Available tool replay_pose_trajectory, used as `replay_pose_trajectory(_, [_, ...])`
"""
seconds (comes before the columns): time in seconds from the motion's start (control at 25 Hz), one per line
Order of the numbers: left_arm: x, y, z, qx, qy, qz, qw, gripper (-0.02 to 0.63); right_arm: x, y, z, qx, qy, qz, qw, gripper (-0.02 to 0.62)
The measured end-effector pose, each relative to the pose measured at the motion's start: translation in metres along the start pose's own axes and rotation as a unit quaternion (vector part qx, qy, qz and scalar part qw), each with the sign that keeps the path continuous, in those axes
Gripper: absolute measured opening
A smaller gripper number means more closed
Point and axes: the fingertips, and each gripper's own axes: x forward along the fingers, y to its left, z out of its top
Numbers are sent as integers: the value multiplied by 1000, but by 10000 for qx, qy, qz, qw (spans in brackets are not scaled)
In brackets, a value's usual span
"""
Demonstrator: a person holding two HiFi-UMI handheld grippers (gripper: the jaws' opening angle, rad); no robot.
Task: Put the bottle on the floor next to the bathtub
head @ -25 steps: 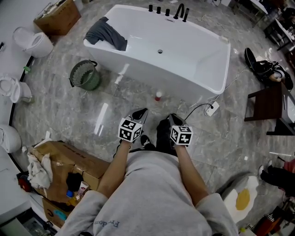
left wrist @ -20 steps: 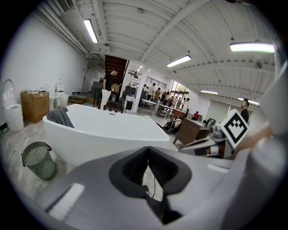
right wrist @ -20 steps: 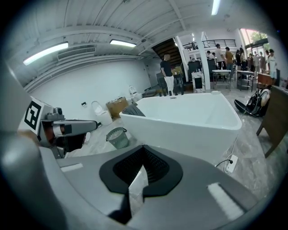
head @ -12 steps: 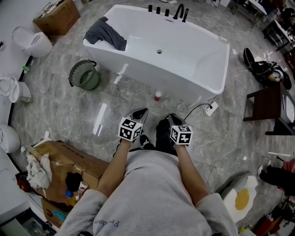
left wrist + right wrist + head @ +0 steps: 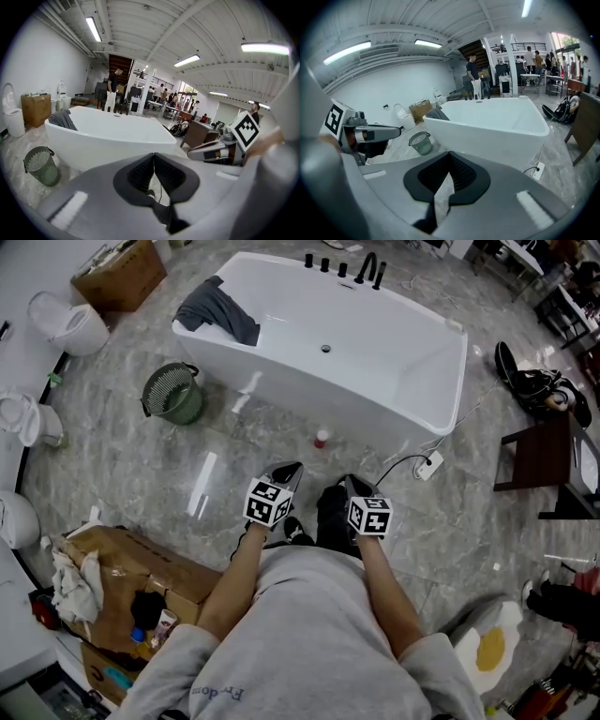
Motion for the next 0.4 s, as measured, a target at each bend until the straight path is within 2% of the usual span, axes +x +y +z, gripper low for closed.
replay_pose_trajectory(0.4, [-8,1,-7,-70,25,76,9999,60,-2,6,-11,-37,112,56,9999,2])
